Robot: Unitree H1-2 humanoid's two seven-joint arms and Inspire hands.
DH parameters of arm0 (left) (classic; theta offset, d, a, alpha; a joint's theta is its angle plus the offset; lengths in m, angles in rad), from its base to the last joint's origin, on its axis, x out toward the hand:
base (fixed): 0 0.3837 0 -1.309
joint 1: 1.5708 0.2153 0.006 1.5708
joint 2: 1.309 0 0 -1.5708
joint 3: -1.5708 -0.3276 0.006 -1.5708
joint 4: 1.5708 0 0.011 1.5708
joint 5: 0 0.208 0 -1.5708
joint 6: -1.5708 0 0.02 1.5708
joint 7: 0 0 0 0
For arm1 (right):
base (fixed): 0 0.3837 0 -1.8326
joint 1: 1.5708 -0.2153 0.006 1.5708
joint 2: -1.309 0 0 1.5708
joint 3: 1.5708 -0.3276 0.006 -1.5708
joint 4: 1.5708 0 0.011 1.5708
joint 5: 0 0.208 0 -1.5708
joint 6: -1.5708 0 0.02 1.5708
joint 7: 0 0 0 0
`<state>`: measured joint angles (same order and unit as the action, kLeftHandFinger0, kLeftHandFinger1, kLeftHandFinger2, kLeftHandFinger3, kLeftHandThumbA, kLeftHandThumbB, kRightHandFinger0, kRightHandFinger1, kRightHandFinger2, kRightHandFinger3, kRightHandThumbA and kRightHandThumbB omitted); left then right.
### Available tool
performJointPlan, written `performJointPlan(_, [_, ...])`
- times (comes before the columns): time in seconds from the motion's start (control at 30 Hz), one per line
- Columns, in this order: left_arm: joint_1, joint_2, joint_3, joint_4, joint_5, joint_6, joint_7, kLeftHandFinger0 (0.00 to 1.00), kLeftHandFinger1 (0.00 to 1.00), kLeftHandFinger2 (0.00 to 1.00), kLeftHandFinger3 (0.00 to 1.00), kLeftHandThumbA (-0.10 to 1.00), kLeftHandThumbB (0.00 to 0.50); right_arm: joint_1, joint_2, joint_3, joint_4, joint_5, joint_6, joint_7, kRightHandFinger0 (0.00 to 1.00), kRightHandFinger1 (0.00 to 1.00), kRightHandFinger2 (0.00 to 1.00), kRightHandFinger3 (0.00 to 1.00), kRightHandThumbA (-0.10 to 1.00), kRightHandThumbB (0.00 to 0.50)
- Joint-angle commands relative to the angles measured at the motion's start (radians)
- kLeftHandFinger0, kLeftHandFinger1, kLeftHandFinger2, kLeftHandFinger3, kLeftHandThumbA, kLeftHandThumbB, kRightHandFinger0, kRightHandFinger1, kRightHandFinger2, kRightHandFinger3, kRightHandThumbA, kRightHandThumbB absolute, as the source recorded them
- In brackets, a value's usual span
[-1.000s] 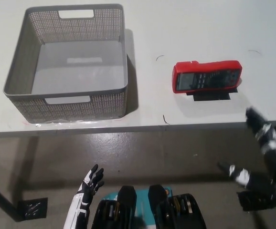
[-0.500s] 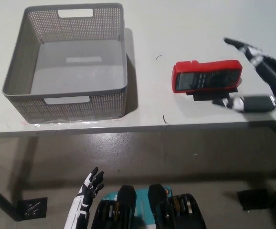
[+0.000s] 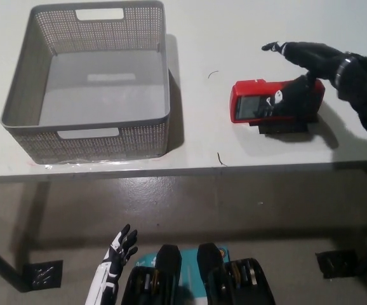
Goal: Use the right hand to pick up a multimeter on the right side and put it into a container on the left side
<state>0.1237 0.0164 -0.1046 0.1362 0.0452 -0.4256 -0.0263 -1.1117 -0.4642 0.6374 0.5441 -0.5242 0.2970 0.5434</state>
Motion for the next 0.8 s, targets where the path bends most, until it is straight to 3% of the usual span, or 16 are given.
performJointPlan(0.0, [-0.004,0.011,0.011,-0.021,-0.02,-0.043,-0.01,1.0,1.0,1.0,1.0,1.0,0.473,-0.148,0.042,0.087,0.153,-0.145,0.012,0.05,1.0,1.0,1.0,1.0,1.0,0.498])
performJointPlan(0.27, [0.005,0.014,0.007,-0.019,-0.019,-0.039,-0.012,1.0,1.0,1.0,1.0,1.0,0.476,-0.18,0.105,0.192,0.296,-0.216,-0.024,0.022,1.0,1.0,1.0,1.0,0.94,0.5])
performJointPlan(0.57, [0.011,0.02,0.004,-0.032,-0.022,-0.034,-0.022,1.0,1.0,1.0,1.0,1.0,0.492,-0.2,0.161,0.239,0.402,-0.271,-0.059,0.007,1.0,1.0,1.0,1.0,0.96,0.5])
performJointPlan(0.77, [0.013,0.022,-0.002,-0.033,-0.022,-0.026,-0.027,1.0,1.0,1.0,1.0,1.0,0.5,-0.18,0.223,0.236,0.546,-0.272,-0.1,-0.058,1.0,1.0,1.0,1.0,0.89,0.5])
